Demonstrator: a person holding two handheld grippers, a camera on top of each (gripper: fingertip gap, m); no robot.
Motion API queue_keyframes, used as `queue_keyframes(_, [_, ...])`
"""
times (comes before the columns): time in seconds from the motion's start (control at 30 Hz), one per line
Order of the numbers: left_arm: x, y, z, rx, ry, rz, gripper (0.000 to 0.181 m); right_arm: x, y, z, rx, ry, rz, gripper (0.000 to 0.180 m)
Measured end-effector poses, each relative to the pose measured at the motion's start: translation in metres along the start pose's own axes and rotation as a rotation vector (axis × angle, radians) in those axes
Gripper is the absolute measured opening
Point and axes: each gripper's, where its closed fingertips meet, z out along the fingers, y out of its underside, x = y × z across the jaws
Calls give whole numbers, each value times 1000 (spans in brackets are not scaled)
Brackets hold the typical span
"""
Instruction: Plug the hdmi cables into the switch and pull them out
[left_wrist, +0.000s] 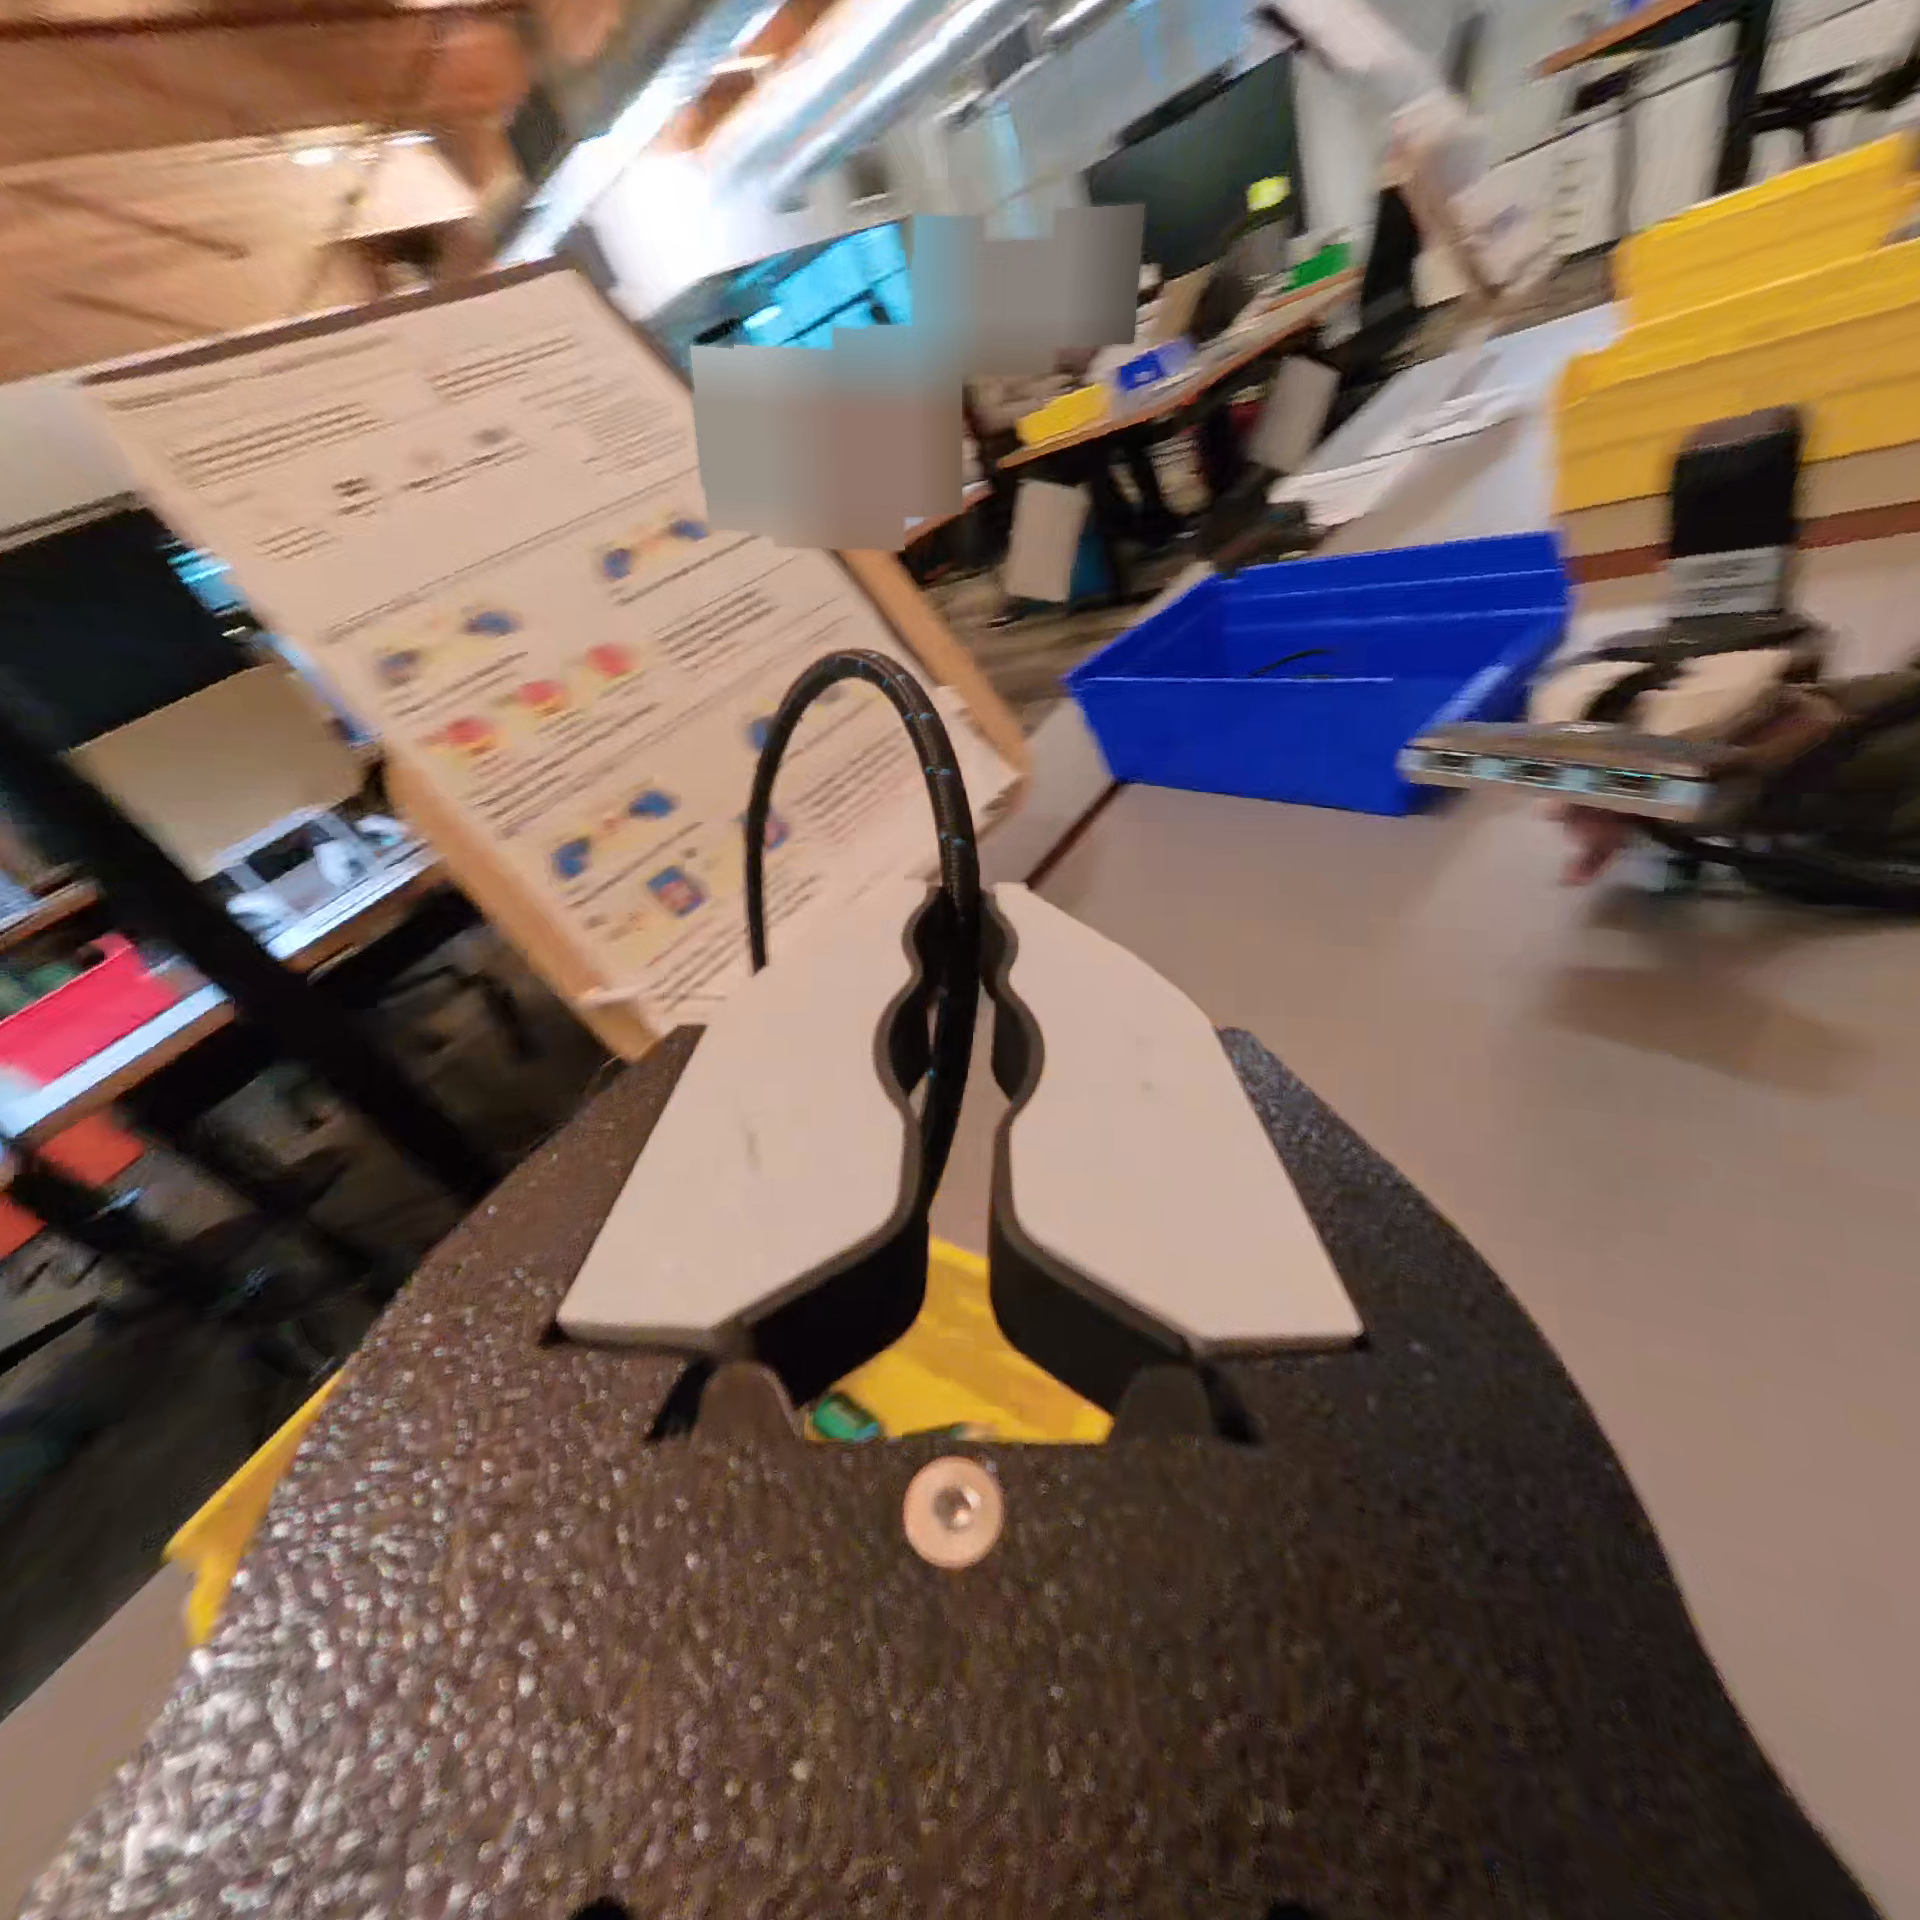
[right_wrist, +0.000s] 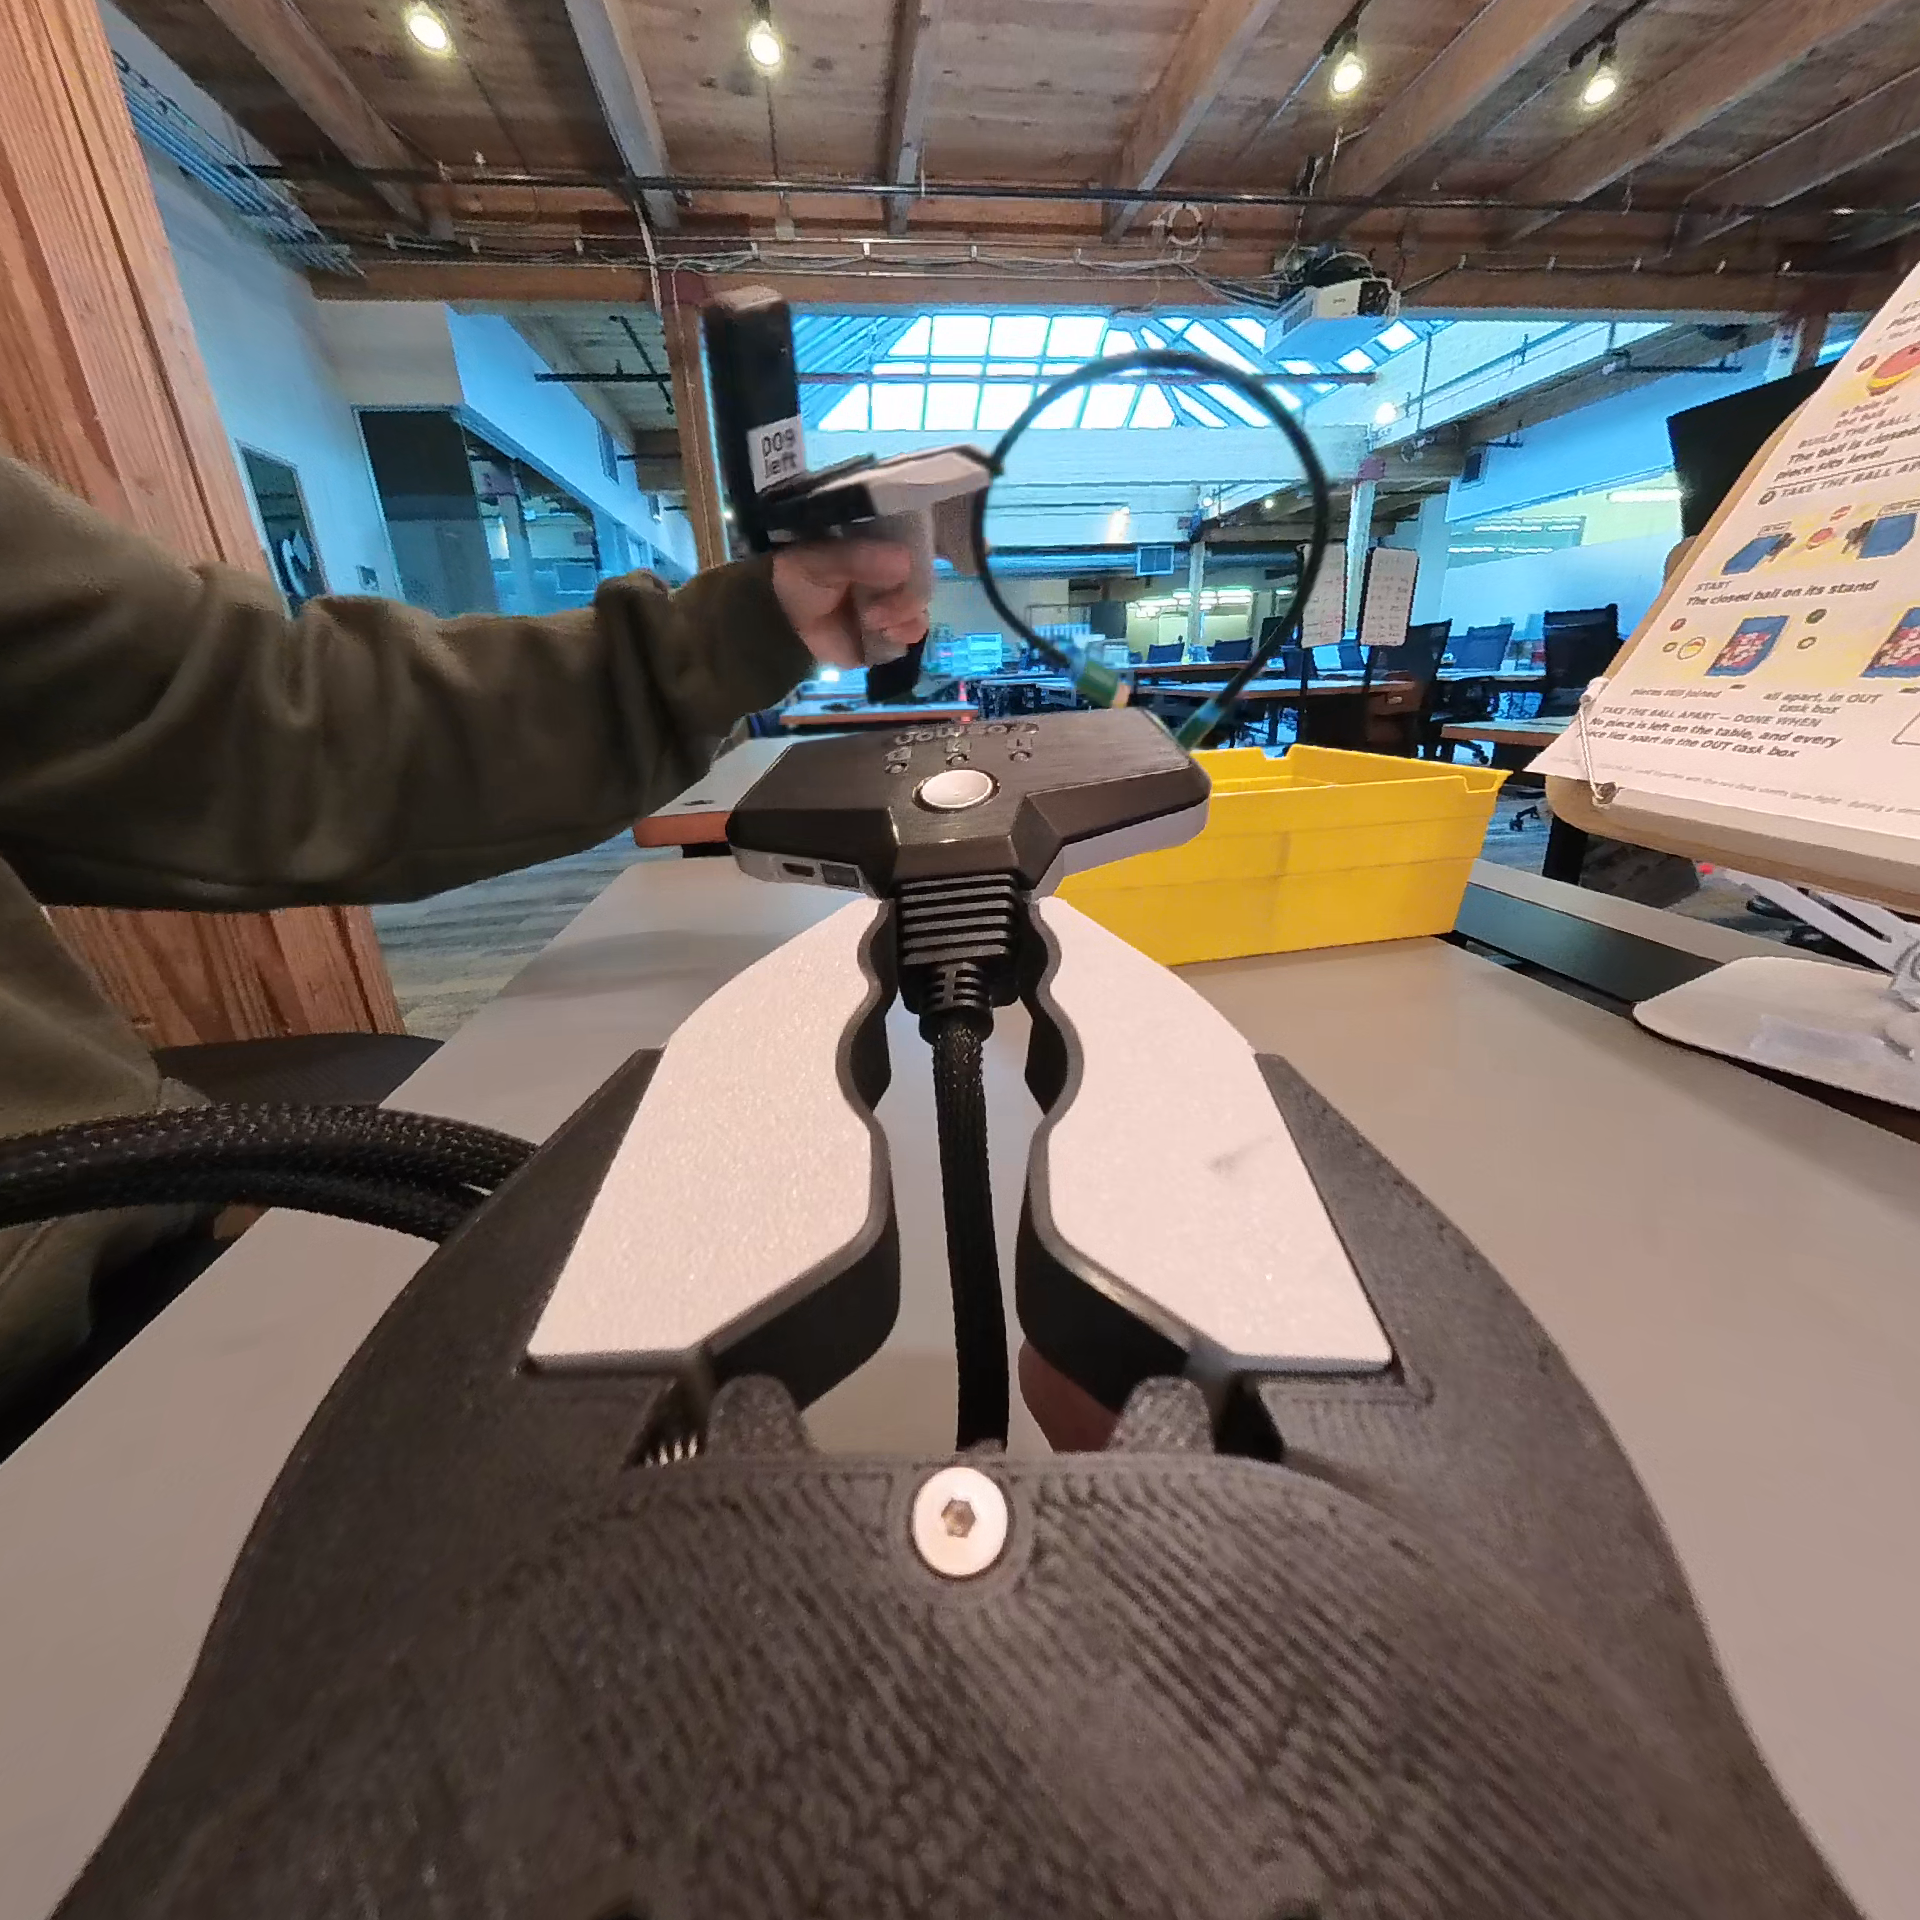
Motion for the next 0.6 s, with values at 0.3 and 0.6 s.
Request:
queue_keyframes(0.3, [150,44,-10,-228,301,254,6,32,-17,-34,90,165,8,22])
queue_keyframes(0.6, [243,114,-55,-421,521,74,8,28,-16,-32,86,146,0,22])
